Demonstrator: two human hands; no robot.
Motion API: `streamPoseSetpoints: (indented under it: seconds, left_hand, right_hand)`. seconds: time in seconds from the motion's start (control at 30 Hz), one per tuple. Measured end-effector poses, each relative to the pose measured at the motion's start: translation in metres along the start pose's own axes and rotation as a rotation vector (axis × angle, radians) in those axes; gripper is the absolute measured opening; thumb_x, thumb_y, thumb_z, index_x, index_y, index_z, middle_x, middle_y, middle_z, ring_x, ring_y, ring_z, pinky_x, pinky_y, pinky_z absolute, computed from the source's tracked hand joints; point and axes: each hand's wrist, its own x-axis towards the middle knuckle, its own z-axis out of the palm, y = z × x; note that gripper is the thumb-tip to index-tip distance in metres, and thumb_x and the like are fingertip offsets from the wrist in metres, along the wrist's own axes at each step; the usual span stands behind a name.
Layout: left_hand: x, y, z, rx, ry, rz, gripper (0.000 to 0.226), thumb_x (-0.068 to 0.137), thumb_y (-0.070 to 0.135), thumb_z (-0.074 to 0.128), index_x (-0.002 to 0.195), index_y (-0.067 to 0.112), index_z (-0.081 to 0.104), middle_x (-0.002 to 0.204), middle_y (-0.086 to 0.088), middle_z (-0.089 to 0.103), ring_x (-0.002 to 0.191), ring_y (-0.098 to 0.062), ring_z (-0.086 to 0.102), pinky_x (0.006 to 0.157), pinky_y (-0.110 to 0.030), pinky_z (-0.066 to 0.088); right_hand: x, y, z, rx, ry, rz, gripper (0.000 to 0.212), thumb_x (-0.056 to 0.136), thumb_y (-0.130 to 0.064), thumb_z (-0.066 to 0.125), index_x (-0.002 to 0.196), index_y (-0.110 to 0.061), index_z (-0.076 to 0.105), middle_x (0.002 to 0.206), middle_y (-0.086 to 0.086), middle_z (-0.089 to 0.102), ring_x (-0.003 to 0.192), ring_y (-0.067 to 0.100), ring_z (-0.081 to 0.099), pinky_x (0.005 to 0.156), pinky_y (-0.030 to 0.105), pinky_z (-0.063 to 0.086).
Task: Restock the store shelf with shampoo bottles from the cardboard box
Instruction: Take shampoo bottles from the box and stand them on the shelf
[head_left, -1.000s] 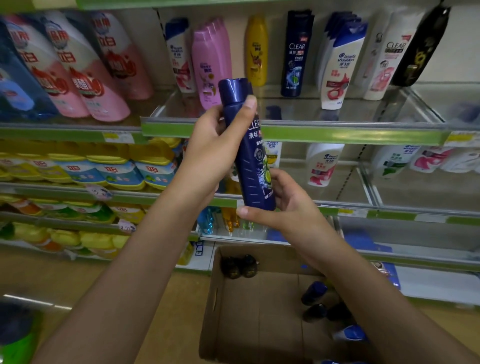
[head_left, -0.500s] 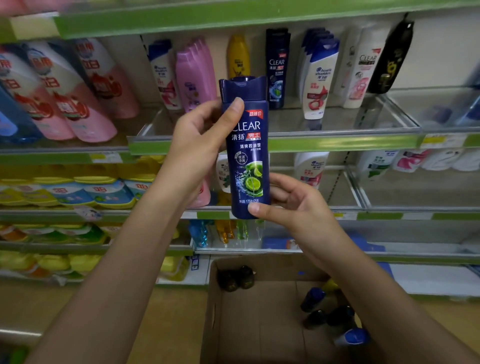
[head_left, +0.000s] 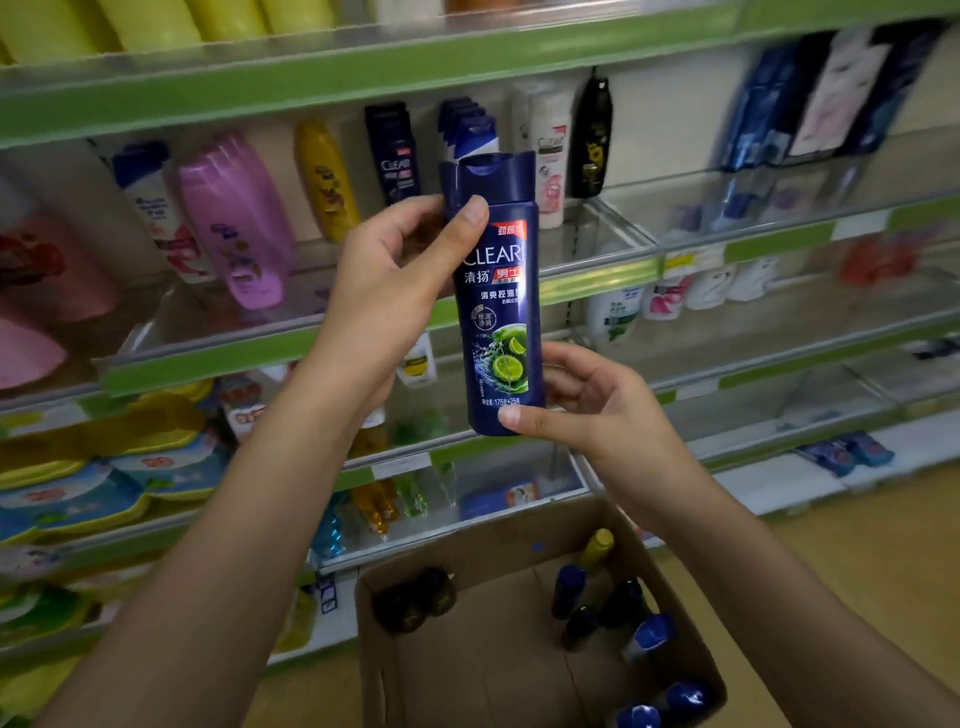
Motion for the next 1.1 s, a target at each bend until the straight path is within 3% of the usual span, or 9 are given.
streamPoseSetpoints:
  seconds: [0.17,0.27,0.43,0.53,0.67,0.83,0.97,1.1]
  left_hand:
    - [0.016,0.006,0.036,-0.005,-0.051,0.024,0.023,0.089,0.032,0.063,0.106,0.018,0.068,0.103,-0.003,0.072,0.1,-0.023,0.067,0.092,-0.046,0.053]
    - [0.026,0.008,0.063,0.016,-0.092,0.046,0.024,0.09,0.031,0.062,0.109,0.016,0.067,0.103,-0.003,0.072,0.1,-0.02,0.067,0.089,-0.04,0.055]
    - [0.048,0.003,0.112,0.051,-0.102,0.068,0.027,0.091,0.029,0.061,0.111,0.012,0.066,0.101,-0.003,0.071,0.097,-0.018,0.067,0.087,-0.04,0.056]
    - [0.066,-0.004,0.144,0.075,-0.083,0.067,0.027,0.092,0.028,0.06,0.113,0.012,0.065,0.101,-0.002,0.071,0.093,-0.013,0.067,0.08,-0.029,0.056]
    - [0.101,-0.013,0.194,0.08,-0.021,0.058,0.023,0.092,0.027,0.06,0.111,0.015,0.065,0.099,-0.001,0.071,0.093,-0.013,0.067,0.087,-0.035,0.056]
    - [0.151,-0.024,0.243,0.115,0.053,0.079,0.027,0.093,0.022,0.058,0.115,0.007,0.063,0.098,0.002,0.07,0.088,-0.005,0.066,0.085,-0.03,0.055]
    - [0.186,-0.037,0.268,0.174,0.125,0.097,0.024,0.094,0.023,0.057,0.113,0.009,0.062,0.101,0.002,0.07,0.091,-0.007,0.066,0.089,-0.038,0.055]
    - [0.211,-0.057,0.283,0.212,0.168,0.103,0.016,0.095,0.021,0.056,0.109,0.014,0.06,0.099,0.007,0.068,0.089,-0.004,0.065,0.087,-0.038,0.055]
  right_hand:
    - [-0.01,-0.013,-0.033,-0.015,0.066,-0.024,0.059,0.068,-0.011,0.077,0.124,-0.012,0.059,0.115,0.005,0.071,0.108,0.023,0.067,0.098,0.046,0.051]
    - [-0.012,-0.018,-0.059,-0.037,0.097,-0.03,0.061,0.069,-0.013,0.077,0.126,-0.011,0.058,0.115,0.006,0.071,0.108,0.024,0.066,0.098,0.047,0.051]
    - [-0.001,-0.023,-0.115,-0.044,0.087,-0.033,0.059,0.069,-0.009,0.075,0.125,-0.013,0.058,0.112,0.004,0.072,0.106,0.02,0.068,0.095,0.037,0.054]
    - [0.014,-0.025,-0.152,-0.048,0.056,-0.03,0.056,0.07,-0.007,0.074,0.123,-0.015,0.058,0.111,0.003,0.073,0.105,0.018,0.068,0.092,0.032,0.055]
    - [0.049,-0.031,-0.212,-0.069,0.028,-0.02,0.055,0.069,-0.005,0.074,0.122,-0.013,0.06,0.11,0.005,0.073,0.103,0.019,0.069,0.089,0.029,0.055]
    - [0.1,-0.042,-0.277,-0.135,-0.01,-0.027,0.054,0.071,0.001,0.075,0.121,-0.012,0.06,0.109,0.004,0.073,0.103,0.018,0.069,0.089,0.029,0.055]
    - [0.143,-0.048,-0.313,-0.219,-0.042,-0.043,0.053,0.073,-0.002,0.077,0.122,-0.014,0.06,0.11,0.003,0.072,0.103,0.015,0.068,0.093,0.032,0.053]
    - [0.179,-0.042,-0.336,-0.309,-0.091,-0.05,0.05,0.076,0.001,0.075,0.118,-0.017,0.057,0.11,0.0,0.071,0.101,0.013,0.068,0.092,0.027,0.054]
